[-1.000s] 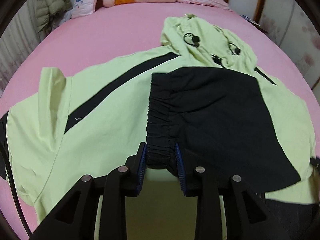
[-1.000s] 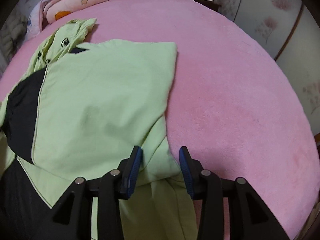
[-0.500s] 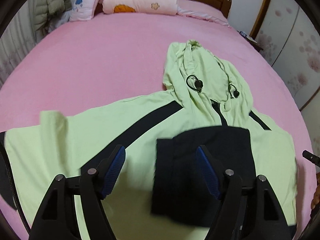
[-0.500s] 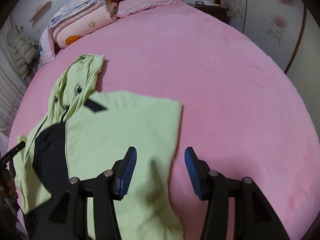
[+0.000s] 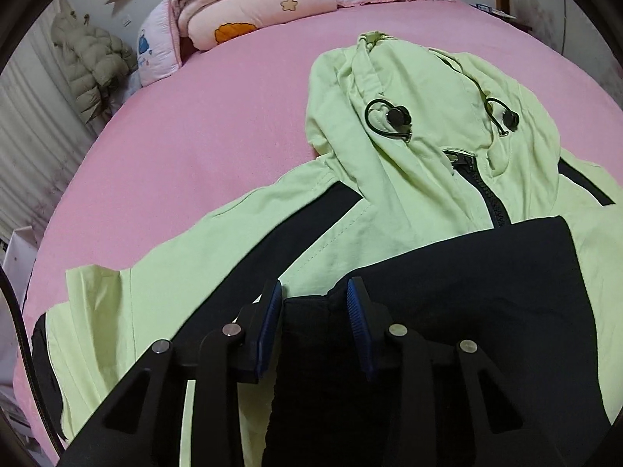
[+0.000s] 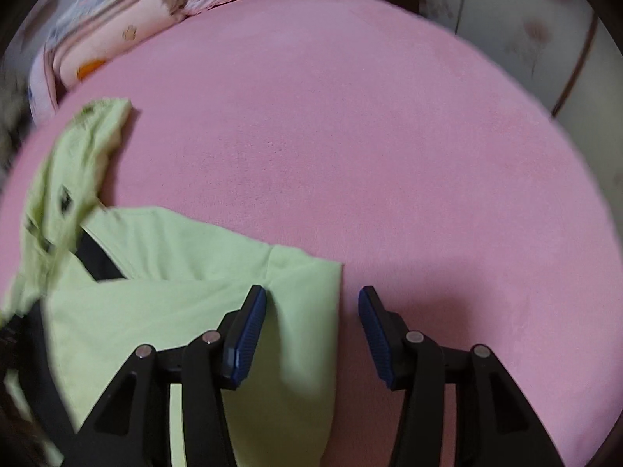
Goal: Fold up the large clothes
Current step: 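Move the left tool toward the other black sleeve cuff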
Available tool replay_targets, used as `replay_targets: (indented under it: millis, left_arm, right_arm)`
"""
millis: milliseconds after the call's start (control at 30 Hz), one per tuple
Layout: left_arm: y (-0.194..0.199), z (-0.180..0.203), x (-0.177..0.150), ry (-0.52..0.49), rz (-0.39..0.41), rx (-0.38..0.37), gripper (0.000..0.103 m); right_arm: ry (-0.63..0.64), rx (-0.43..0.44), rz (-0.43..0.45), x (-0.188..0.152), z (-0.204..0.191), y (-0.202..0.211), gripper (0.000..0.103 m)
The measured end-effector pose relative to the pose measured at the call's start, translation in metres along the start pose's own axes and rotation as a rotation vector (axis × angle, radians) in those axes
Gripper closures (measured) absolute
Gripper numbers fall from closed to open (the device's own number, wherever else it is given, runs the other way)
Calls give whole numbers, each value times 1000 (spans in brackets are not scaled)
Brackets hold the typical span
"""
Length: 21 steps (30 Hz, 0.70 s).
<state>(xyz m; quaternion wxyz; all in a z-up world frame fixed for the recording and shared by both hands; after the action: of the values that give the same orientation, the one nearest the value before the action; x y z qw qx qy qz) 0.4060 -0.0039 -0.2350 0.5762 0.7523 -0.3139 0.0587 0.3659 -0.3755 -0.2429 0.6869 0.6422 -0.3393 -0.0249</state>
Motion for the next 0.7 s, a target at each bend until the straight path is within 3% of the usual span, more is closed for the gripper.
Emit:
replay_targets:
  millis: [200, 300, 367, 467, 533, 700]
  left_arm:
    - [3, -6, -5, 39, -11, -34, 68]
    - [17, -16, -9, 97, -27, -128, 64]
    - [35, -24, -12, 119, -13, -147, 47]
    - [78, -33, -17, 132, 52, -152, 30]
    - [111, -38, -21, 127, 94, -147, 24]
    - [182, -51, -30, 131, 162, -178, 20]
  right_arm:
    - [-48, -26, -6, -1, 17, 4, 56]
    - [-75, 21, -28, -6, 24, 23, 56]
    - [-83, 67, -22, -14, 24, 41, 56]
    - [-77, 136, 9, -25, 21, 80, 56]
    - [-72, 186, 30, -34, 14, 109, 56]
    - [-41, 278, 82, -56, -6, 180, 54]
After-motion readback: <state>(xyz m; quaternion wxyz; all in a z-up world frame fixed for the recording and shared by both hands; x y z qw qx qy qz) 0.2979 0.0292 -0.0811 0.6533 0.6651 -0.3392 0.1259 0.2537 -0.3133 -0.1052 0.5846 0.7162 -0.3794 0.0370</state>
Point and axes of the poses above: each gripper's, at about its wrist camera, not at the fingertips, and y roughly against the way its jaws point, z to its right, x to its top, the point moved 3 cm from there along -y, roughly the way its jaws point, and after that the axes turned 13 degrees about -y, right-handed, at the moved point
